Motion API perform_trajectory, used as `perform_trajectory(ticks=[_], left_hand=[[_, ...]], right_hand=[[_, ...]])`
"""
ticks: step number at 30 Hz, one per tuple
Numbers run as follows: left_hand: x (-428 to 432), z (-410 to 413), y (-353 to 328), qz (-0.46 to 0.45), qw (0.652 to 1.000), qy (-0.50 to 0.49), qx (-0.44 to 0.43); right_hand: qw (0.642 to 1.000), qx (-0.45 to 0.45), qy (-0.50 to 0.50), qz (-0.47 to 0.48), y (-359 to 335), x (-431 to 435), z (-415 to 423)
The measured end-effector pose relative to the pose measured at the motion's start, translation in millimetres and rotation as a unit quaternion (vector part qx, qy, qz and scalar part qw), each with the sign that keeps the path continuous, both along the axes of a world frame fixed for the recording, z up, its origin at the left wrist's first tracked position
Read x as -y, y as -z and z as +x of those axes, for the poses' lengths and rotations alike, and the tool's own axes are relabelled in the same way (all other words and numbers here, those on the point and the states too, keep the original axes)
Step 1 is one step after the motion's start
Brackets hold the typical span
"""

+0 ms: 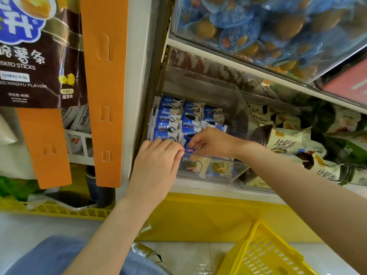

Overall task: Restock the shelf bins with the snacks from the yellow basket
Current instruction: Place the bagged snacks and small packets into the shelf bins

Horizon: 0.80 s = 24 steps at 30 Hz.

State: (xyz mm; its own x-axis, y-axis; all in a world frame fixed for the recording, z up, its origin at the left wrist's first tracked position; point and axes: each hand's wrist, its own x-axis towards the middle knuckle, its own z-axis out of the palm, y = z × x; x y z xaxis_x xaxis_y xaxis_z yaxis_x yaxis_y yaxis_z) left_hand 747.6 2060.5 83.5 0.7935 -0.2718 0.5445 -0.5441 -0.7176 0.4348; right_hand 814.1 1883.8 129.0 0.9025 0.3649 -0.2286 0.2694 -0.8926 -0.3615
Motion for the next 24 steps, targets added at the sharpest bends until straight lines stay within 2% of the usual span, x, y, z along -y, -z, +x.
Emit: perform_trajectory(ticks=[6,10,14,18,22,24], left_hand=[[-0.2,2.6,1.4,-0.009,1.0,0.003,0.004],[0.1,2.5,2.1,-0.012,1.0,0.004,0.01],[1.0,1.5,5.3,-0.006,1.0,-0.003,0.015],[10.4,-8.5,9.5,-0.001,0.999,-0.011,0.039],[32.6,-35.4,21.6,-0.022,0.996,0.052,0.063],[50.7,-54.6,35.7,-0.024,0.993,0.107,0.041]], right_hand=[[0.999,-0.007,-0.014,-0.029,4.9,1.7,6.7],[0.998,-0.001,0.06,0.029,1.1,5.8,-13.4],[0.989,0.098,0.088,0.062,3.6,15.7,-57.9],[0.981,0.183,0.045,-0.04,17.1,32.4,-105.9],[0.965,0.252,0.074,-0.008,30.3,56.1,-152.7],[0.95,0.289,0.115,0.014,47.4,75.1,-182.4]])
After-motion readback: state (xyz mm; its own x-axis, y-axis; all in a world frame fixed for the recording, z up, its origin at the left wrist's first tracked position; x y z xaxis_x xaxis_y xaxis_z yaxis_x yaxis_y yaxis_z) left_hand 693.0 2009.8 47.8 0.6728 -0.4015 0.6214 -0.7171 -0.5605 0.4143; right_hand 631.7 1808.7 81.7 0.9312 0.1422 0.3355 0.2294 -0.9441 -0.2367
